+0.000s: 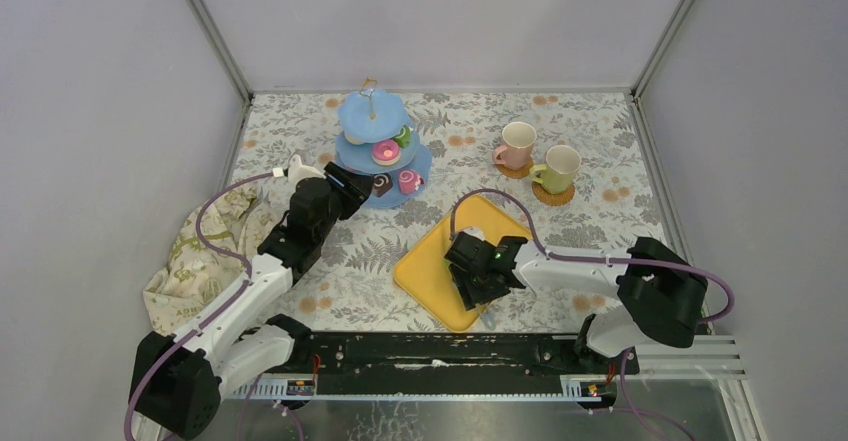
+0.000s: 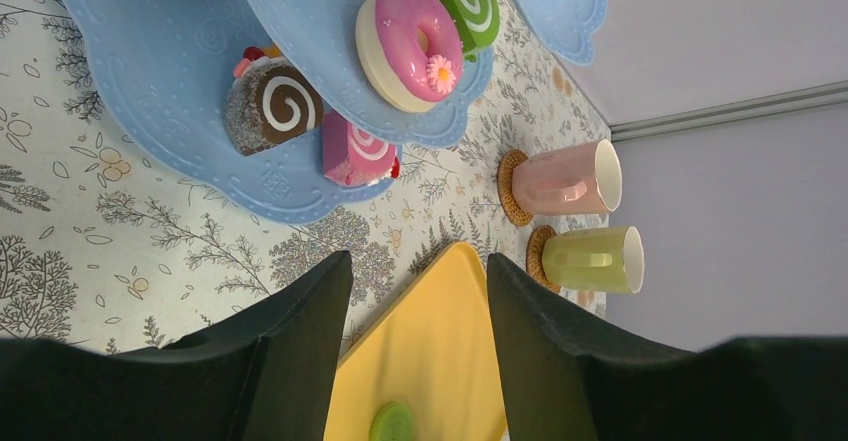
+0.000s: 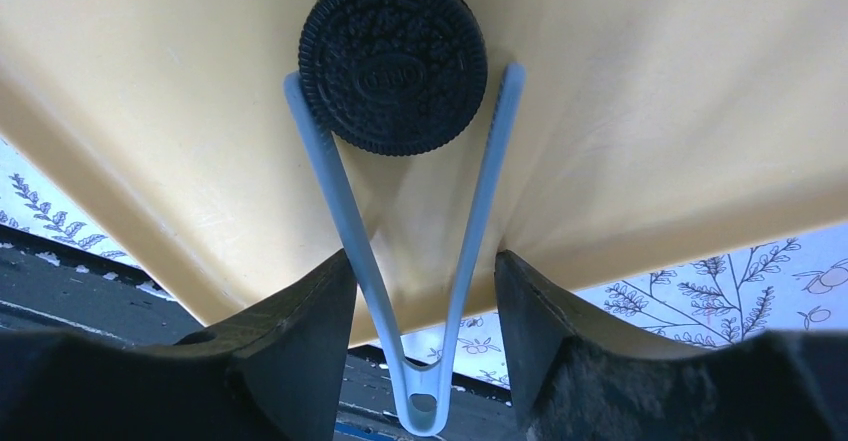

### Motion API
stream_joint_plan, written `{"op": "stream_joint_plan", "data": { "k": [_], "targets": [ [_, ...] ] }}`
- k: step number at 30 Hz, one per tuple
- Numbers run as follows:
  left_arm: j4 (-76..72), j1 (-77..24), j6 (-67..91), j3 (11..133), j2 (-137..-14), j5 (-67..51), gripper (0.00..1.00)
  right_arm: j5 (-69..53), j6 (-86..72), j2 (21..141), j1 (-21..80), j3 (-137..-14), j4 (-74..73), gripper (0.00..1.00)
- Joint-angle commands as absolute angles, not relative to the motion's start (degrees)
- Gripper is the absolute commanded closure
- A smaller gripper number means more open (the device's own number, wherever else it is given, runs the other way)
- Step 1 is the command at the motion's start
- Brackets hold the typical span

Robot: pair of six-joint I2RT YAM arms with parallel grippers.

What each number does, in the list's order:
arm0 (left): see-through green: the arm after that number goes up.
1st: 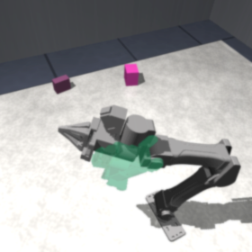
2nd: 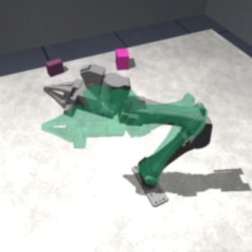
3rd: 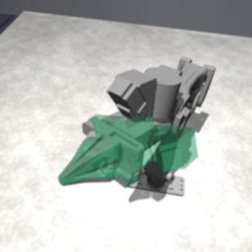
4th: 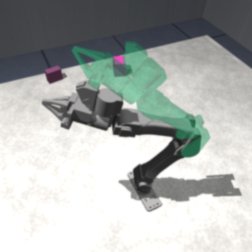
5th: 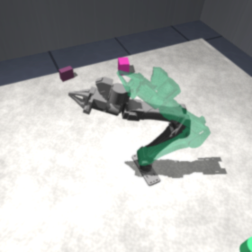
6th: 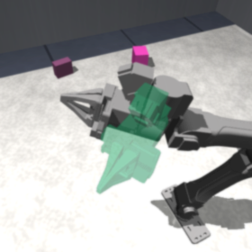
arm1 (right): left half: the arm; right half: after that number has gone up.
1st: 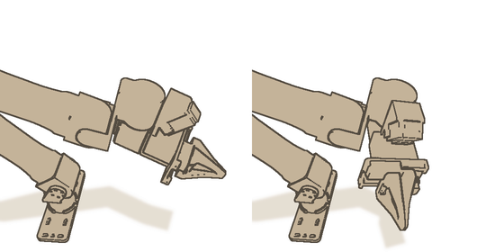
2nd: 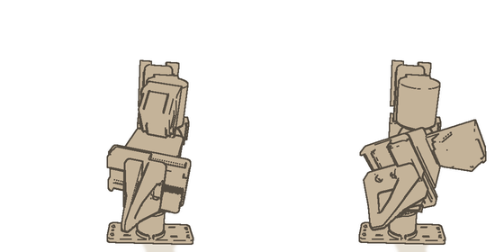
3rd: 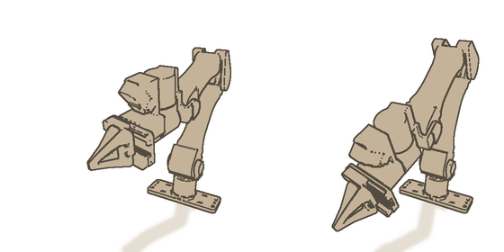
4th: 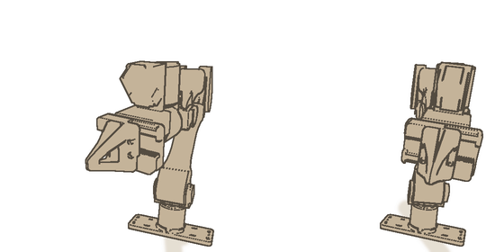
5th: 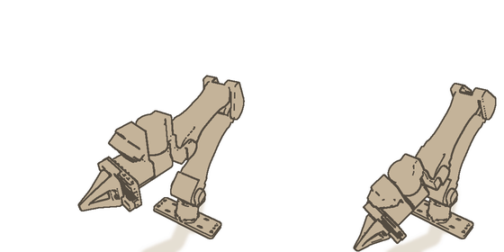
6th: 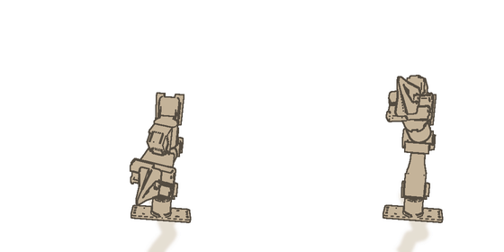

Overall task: Serve the afternoon tea
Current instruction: Pick up the desert from the tray.

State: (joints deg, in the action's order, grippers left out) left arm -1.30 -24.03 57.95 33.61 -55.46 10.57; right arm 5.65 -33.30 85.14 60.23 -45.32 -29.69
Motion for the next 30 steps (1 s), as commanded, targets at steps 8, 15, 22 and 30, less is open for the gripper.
{"op": "stream_joint_plan", "data": {
  "k": [8, 15, 22, 30],
  "targets": [
    [-1.19, -24.54, 56.93, 33.49, -54.58, 12.13, 0.40, 8.31, -35.41, 83.00, 61.68, -42.36, -28.36, 0.40],
    [-0.77, -24.52, 56.61, 33.89, -54.50, 12.17, 0.40, 8.02, -35.63, 84.56, 61.73, -42.24, -27.54, 0.49],
    [-0.28, -24.52, 56.27, 33.75, -53.30, 12.85, 0.40, 7.36, -37.06, 84.49, 61.80, -40.55, -25.73, 0.57],
    [0.44, -24.51, 56.47, 33.18, -52.00, 14.32, 0.40, 8.29, -37.35, 81.91, 62.64, -41.58, -26.93, 0.64]
  ]
}}
